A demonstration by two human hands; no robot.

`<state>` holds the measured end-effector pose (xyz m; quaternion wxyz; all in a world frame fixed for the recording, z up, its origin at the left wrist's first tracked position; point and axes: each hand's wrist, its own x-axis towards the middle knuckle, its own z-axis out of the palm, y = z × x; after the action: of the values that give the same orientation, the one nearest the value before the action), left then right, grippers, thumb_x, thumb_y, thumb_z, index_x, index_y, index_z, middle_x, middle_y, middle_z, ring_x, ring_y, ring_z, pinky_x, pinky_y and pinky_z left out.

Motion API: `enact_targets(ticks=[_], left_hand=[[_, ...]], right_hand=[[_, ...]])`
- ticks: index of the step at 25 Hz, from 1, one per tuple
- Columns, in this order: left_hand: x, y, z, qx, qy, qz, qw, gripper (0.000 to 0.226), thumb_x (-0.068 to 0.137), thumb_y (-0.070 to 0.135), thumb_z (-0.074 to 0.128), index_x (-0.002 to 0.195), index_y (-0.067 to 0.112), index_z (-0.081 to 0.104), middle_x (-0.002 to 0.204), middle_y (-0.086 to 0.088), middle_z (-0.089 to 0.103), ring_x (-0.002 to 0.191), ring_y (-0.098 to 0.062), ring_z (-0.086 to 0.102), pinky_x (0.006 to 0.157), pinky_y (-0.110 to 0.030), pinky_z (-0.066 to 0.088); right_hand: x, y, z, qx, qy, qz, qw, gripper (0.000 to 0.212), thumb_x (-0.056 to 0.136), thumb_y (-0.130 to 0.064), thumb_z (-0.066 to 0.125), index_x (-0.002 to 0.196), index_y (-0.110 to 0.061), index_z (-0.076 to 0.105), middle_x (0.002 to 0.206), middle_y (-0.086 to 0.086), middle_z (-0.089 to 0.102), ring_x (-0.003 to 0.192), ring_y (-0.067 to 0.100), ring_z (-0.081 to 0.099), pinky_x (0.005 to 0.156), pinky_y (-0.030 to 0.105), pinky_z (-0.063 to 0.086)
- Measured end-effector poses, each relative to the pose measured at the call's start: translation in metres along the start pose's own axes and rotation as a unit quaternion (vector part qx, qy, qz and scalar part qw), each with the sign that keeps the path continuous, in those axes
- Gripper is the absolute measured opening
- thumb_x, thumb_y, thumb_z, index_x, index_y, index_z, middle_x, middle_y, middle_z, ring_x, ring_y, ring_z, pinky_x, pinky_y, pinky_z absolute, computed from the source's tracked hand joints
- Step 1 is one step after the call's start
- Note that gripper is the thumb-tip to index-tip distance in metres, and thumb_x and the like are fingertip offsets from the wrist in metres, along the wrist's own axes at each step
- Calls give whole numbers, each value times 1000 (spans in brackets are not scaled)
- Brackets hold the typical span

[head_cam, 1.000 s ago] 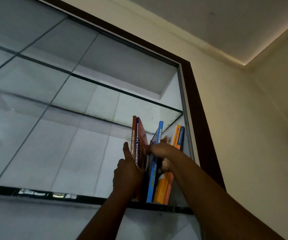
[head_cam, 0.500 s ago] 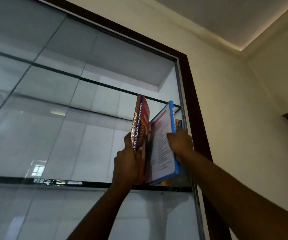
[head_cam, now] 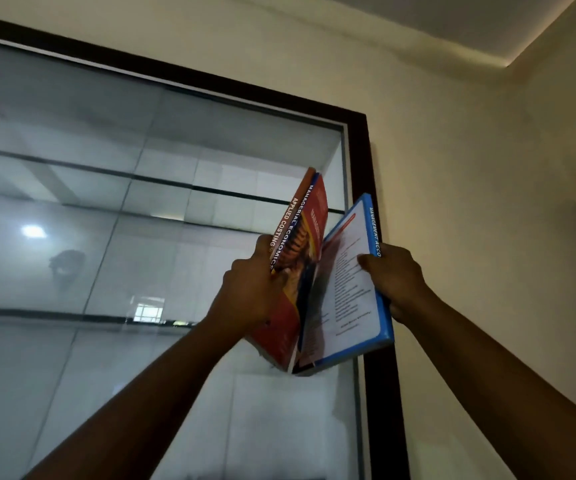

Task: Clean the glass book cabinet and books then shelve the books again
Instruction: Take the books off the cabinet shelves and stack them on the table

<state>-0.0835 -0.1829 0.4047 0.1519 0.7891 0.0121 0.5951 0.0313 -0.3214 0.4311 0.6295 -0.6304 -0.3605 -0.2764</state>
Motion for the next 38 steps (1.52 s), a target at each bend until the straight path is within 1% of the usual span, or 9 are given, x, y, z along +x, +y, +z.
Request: enact_targets(ticks=[7,10,14,17,23,26,30,34,38], left_hand=[[-135,37,-80,32,-85,-119,989,35,94,26,53,127,24,42,104,-4,65,78,-14,63,60,-13,45],[-182,34,-133,64,-81,-185,977,30,93,26,54,122,25,46,94,-2,65,76,-12,63,60,-15,47],[-255,15,-224,151,-60,-272,948,26,92,19,55,116,27,47,82,0,63,68,-11,59,51,-12,41],[-313,3,-301,223,-63,-343,911,33,90,17,57,122,21,49,96,-12,66,85,-27,63,63,-29,41],[-453,12,-533,355,-54,-432,827,37,88,24,58,123,17,49,93,3,61,87,-17,59,66,-20,38],[-512,26,-639,396,-9,-495,773,42,91,22,59,130,22,45,108,-5,65,88,-22,63,72,-28,45],[-578,45,-752,442,44,-550,707,39,90,22,60,126,19,47,101,-12,66,86,-27,64,68,-29,44],[-624,39,-825,443,85,-579,679,36,89,19,61,123,14,49,99,-12,65,91,-29,63,68,-32,43],[-655,-4,-904,445,122,-600,654,34,92,19,57,124,18,48,90,-5,62,72,-18,60,59,-27,42]], right_hand=[[-129,-12,-31,-11,-160,42,986,22,94,-19,53,110,-6,59,102,16,64,90,30,64,82,42,54],[-176,-23,-16,-6,-209,40,977,21,93,-20,54,107,-7,61,100,16,66,89,31,64,84,45,53],[-255,-49,37,-3,-307,21,951,25,95,-23,51,111,-6,61,100,14,65,87,29,64,76,35,53],[-315,-81,89,22,-358,3,933,25,95,-24,49,110,-8,61,100,11,65,84,24,61,74,32,50],[-489,-200,214,84,-493,-17,866,23,94,-28,50,108,-15,63,98,6,67,77,19,61,58,23,43],[-578,-262,266,106,-548,-16,830,26,94,-27,51,113,-12,62,104,9,67,87,24,63,71,28,49],[-680,-341,328,125,-608,-20,784,33,92,-30,53,120,-11,59,110,11,66,94,28,63,80,33,51],[-749,-396,391,151,-628,-36,763,36,91,-27,56,122,-9,57,117,13,63,103,31,61,87,38,49],[-807,-447,478,169,-645,-71,742,32,90,-24,58,115,-5,58,108,17,65,96,32,62,85,47,50]])
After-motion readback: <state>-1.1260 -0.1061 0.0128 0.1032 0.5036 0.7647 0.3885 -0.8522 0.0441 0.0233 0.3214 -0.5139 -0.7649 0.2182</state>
